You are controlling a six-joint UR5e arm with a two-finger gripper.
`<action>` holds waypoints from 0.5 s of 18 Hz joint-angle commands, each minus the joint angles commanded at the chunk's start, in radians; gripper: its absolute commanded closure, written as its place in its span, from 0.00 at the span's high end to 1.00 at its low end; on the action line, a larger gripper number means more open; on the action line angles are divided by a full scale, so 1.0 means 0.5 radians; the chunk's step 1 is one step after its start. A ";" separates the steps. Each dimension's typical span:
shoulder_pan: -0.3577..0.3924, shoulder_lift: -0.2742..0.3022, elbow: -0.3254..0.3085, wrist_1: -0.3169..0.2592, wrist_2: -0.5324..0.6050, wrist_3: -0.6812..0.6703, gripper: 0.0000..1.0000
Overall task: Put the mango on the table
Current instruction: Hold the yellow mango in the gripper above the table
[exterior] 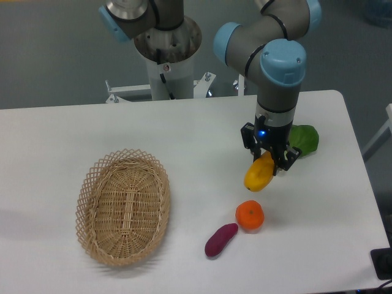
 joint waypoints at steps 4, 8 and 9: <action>0.000 0.003 -0.009 0.003 -0.003 0.003 0.49; 0.021 0.003 -0.058 0.006 0.000 0.070 0.49; 0.028 0.003 -0.083 0.009 0.000 0.113 0.49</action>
